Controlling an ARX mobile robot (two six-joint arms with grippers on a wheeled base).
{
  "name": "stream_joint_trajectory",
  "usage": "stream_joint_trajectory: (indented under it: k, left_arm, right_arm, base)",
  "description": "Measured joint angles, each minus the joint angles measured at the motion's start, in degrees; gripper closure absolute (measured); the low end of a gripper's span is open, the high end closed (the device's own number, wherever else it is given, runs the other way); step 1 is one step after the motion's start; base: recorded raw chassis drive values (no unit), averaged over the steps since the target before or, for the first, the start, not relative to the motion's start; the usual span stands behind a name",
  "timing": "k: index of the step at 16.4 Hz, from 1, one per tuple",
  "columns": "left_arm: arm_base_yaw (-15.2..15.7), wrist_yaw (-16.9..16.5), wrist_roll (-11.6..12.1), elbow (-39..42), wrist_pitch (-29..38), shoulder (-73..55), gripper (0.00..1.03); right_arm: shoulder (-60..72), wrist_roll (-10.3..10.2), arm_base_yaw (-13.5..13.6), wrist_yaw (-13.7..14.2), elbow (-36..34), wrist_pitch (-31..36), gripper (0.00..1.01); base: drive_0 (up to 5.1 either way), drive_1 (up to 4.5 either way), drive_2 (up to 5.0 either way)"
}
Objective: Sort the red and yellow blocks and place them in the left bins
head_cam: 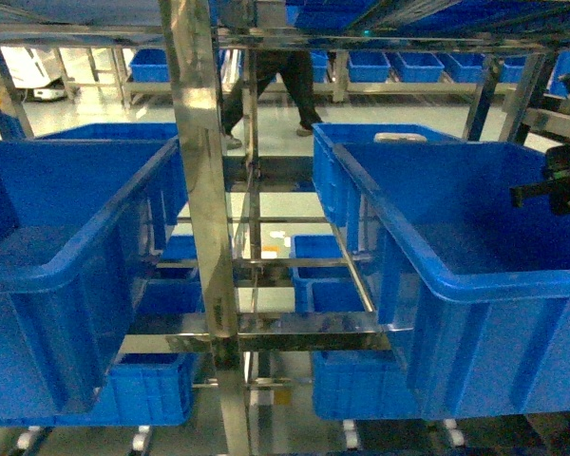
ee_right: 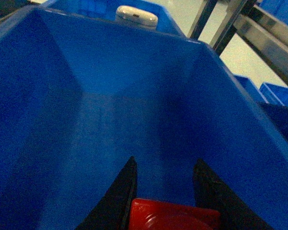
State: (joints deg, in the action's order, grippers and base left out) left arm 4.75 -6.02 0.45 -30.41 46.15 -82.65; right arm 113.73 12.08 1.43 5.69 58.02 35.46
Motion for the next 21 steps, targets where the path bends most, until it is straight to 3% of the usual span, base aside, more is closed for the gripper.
stream_joint_trajectory:
  k: [2, 4, 6, 10, 12, 14, 17, 20, 21]
  left_arm:
    - [0.0, 0.0, 0.0, 0.0, 0.0, 0.0, 0.76]
    - [0.0, 0.0, 0.0, 0.0, 0.0, 0.0, 0.77]
    - [0.0, 0.0, 0.0, 0.0, 0.0, 0.0, 0.77]
    - [0.0, 0.0, 0.0, 0.0, 0.0, 0.0, 0.77]
    - [0.0, 0.0, 0.0, 0.0, 0.0, 0.0, 0.77]
    - [0.0, 0.0, 0.0, 0.0, 0.0, 0.0, 0.77]
    - [0.0, 0.0, 0.0, 0.0, 0.0, 0.0, 0.77]
    - [0.0, 0.0, 0.0, 0.0, 0.0, 0.0, 0.77]
    - [0.0, 0.0, 0.0, 0.0, 0.0, 0.0, 0.77]
  right_arm:
    - [1.7, -0.2, 0.1, 0.3, 2.5, -1.9, 0.73]
    - [8.0, -1.6, 0.5, 1.9, 10.6, -7.8, 0.73]
    - [13.7, -4.2, 0.8, 3.1, 17.7, -14.3, 0.73]
    - [22.3, -11.5, 1.2, 6.2, 29.1, -26.9, 0.73]
    - [23.2, -13.4, 1.2, 7.6, 30.6, -29.3, 0.73]
    - [23.2, -13.4, 1.3, 7.4, 31.9, -29.7, 0.70]
    - [22.9, -11.6, 1.6, 7.3, 28.2, -23.0, 0.35]
    - [19.1, -10.5, 1.1, 6.5, 19.9, -13.1, 0.02]
    - [16.5, -9.9, 1.1, 6.4, 16.5, -8.3, 0.03]
  base:
    - [0.0, 0.00, 0.0]
    - [0.0, 0.00, 0.0]
    - [0.0, 0.00, 0.0]
    - [0.0, 0.00, 0.0]
    - [0.0, 0.00, 0.0]
    - [0.0, 0.00, 0.0]
    - [0.0, 0.00, 0.0]
    - [0.0, 0.00, 0.0]
    - [0.0, 0.00, 0.0]
